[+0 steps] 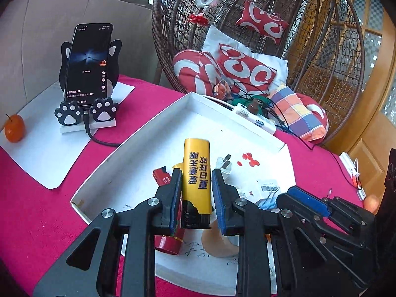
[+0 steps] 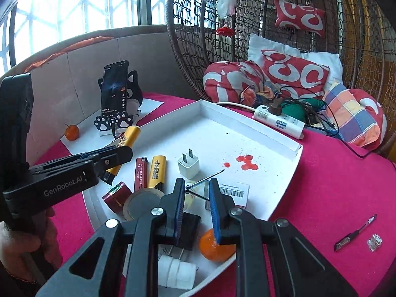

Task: Organize rigid objects
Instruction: 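Carry the lighter and binder clip into the white tray and open both tools, then move both open tools back over the black pen and cartoon sticker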

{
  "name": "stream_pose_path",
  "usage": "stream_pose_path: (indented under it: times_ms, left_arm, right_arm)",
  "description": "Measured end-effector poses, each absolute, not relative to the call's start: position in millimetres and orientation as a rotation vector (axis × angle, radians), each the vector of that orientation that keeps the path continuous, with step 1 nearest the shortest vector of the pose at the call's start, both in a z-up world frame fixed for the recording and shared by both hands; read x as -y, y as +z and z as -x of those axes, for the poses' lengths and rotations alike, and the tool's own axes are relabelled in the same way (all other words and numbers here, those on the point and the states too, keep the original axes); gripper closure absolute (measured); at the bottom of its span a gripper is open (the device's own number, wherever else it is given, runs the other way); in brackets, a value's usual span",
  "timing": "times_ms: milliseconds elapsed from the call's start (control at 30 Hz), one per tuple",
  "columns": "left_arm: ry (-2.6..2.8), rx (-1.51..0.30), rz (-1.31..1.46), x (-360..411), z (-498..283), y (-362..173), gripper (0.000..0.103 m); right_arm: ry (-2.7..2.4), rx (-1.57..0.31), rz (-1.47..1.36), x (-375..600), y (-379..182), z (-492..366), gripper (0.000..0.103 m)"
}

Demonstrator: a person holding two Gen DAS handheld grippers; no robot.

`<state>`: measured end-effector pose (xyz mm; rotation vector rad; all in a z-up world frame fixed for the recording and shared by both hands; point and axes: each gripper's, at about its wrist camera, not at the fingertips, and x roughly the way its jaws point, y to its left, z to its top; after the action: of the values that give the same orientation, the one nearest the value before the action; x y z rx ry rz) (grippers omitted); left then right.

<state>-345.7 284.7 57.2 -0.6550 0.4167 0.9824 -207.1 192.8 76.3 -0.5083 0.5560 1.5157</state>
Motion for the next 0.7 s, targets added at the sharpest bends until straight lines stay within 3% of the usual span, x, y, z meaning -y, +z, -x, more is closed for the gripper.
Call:
stream_pose_path:
  times_ms: [33,67,100,133,167,367,700]
  left_arm:
    - [1.001,-0.420,0.653,-285,346,58,0.071]
    - [1.025,-0.422,0.649,-285,347,58,0.049]
    - [1.049,-0.416,0.646,-285,348,58,0.033]
    - [1.066,-0.402,0.646,-285,351,59,0.011]
    - [1.084,-0.391,0.646,-284,353,60,0.002]
    - [1.148,-0.391,0.649,-284,357,63,0.000]
    - [1.149,-0.386,0.628,-273,349,73,0.000]
  right_arm:
    - [1.517,-0.567,0.510,-192,74,208,0.077]
    - [1.516,-0.576,0.512,-191,71,207,0.058]
    - [1.509,-0.575,0.510,-189,70,207,0.044]
    - [1.504,-0.566,0.502,-186,69,207,0.012]
    - [1.504,-0.547,0.485,-180,71,207,0.004]
    - [1.497,-0.451,0.463,-155,81,214,0.000]
    - [1.481,-0.463,0.464,-140,83,211,0.000]
